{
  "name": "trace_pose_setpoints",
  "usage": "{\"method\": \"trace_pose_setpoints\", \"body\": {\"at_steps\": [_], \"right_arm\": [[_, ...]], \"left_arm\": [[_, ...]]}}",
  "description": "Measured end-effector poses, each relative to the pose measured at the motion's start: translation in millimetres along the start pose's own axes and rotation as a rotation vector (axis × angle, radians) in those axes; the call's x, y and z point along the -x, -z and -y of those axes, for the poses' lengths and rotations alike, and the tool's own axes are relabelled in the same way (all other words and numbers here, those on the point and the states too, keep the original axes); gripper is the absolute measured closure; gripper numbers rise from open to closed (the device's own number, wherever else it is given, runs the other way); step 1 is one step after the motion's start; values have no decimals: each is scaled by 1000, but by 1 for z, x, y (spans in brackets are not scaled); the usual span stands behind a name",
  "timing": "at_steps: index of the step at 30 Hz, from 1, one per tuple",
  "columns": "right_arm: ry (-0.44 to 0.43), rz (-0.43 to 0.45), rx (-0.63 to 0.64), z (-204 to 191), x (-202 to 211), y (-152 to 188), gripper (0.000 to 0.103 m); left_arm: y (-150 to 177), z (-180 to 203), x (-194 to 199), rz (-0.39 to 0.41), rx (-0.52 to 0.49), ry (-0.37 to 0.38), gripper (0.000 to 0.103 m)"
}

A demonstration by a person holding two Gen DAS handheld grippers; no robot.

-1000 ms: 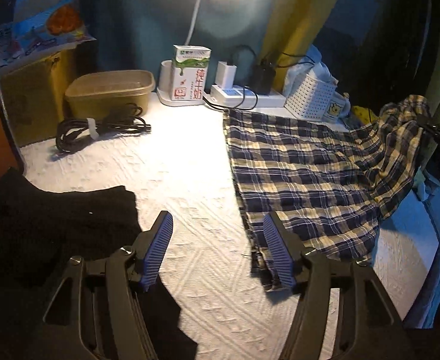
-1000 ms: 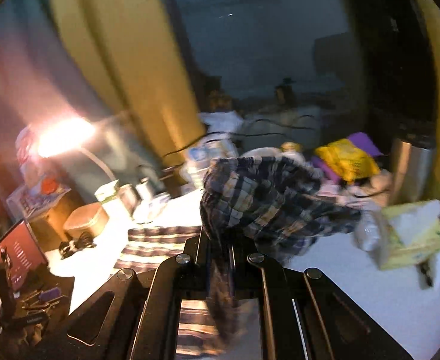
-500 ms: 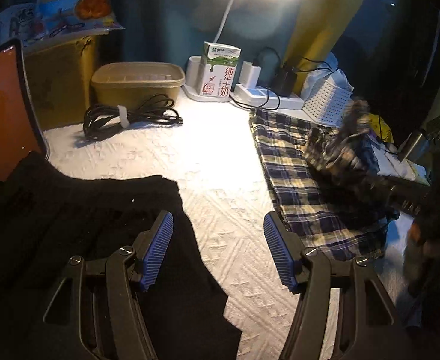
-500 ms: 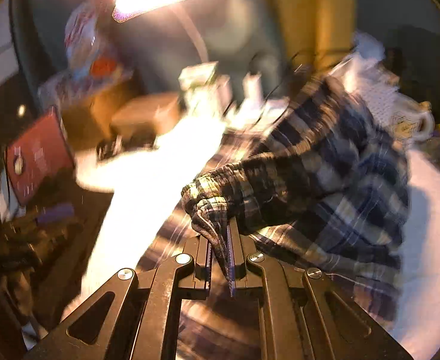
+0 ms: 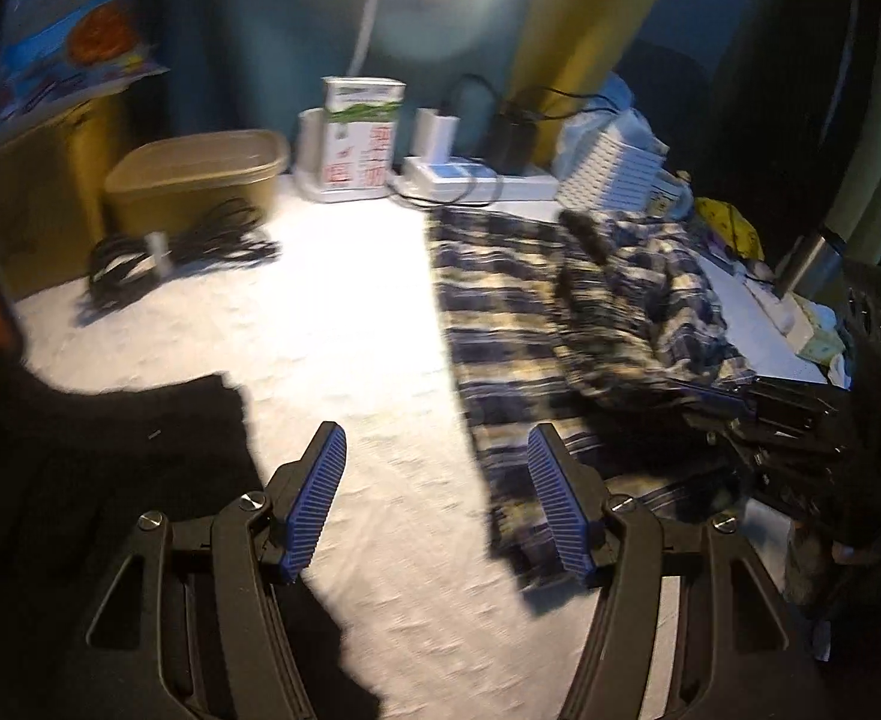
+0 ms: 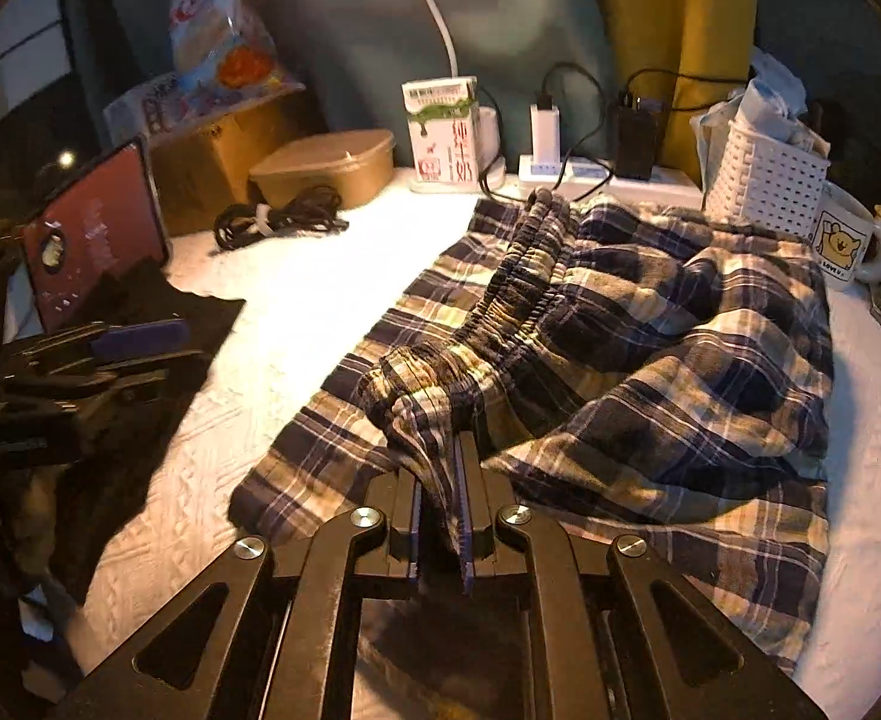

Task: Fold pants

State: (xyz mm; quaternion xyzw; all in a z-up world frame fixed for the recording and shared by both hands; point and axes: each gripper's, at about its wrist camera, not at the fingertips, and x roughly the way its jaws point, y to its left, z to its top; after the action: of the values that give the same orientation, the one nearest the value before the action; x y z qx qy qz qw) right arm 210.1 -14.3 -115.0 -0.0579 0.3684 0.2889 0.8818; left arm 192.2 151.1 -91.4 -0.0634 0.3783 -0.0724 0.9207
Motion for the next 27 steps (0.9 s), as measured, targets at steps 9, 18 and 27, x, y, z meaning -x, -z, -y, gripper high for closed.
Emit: {"method": "trace_pose_setpoints", "body": {"at_steps": [9,18,27], "right_arm": [[-11,144,-61,55,64,12,17],[87,150,-200,133,75,32,17],[92,134,-255,165,66,43,17]], "left_arm": [[-42,48,-24,10,-97,33,35],[-85,84,-108,-141,-209,137,35],[-79,87,-151,-217,-235,155,67]]}}
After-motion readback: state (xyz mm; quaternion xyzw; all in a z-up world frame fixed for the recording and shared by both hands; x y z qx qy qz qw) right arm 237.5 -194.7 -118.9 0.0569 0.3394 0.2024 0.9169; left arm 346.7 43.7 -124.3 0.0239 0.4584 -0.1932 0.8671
